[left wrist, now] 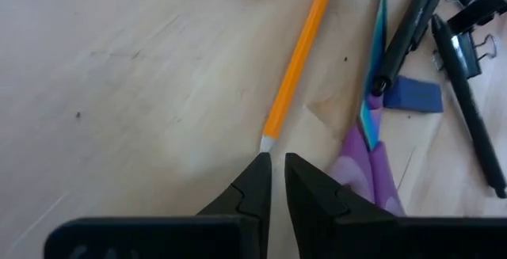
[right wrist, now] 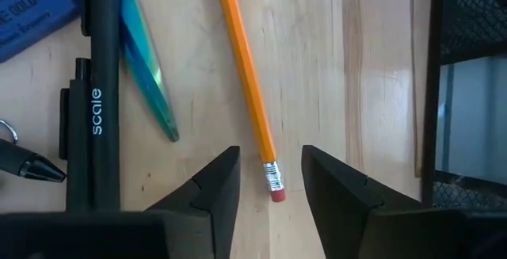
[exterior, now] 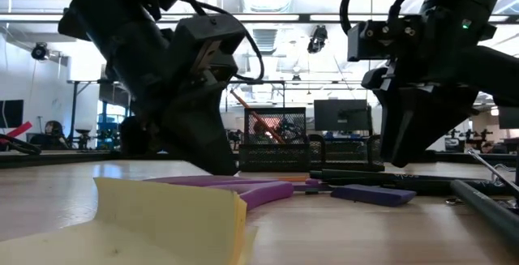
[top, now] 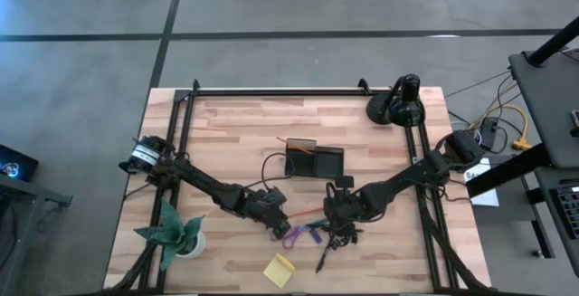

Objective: Pick and place office supplies into organizer
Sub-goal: Put the yellow pencil into the black desk organizer

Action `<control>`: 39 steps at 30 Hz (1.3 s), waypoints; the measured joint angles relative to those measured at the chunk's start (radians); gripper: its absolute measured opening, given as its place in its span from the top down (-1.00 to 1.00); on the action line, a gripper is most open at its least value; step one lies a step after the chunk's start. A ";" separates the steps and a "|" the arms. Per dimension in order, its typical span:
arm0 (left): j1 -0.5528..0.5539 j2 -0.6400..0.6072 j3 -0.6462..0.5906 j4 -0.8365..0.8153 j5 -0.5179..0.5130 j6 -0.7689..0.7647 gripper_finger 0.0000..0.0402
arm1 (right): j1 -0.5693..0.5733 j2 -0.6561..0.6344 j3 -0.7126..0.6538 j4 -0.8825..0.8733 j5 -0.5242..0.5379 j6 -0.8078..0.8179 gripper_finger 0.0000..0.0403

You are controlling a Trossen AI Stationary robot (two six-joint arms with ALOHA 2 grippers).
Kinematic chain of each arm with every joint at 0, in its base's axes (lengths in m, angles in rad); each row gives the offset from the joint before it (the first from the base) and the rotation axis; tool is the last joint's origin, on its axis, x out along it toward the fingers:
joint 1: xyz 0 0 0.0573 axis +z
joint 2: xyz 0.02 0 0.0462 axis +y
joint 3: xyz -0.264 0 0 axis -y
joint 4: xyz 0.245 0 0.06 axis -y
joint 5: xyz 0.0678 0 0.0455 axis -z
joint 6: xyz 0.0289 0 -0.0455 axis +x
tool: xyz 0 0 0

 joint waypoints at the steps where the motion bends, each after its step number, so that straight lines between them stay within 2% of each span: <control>1: 0.000 0.000 0.003 0.002 -0.002 0.000 0.88 | 0.000 0.000 0.000 0.000 0.000 0.000 0.36; 18: 0.017 0.018 0.000 0.001 -0.031 -0.001 0.88 | 0.000 0.000 0.000 0.001 0.002 -0.001 0.37; 27: 0.017 0.012 0.010 0.013 -0.009 -0.001 0.88 | -0.003 -0.001 0.000 0.000 0.027 0.000 0.34; 30: 0.015 0.005 0.017 0.065 0.012 0.002 0.88 | -0.003 -0.001 0.000 0.000 0.026 -0.002 0.33; 39: 0.006 0.011 0.010 0.052 0.047 -0.002 0.88 | -0.010 -0.001 -0.001 0.000 0.027 -0.001 0.35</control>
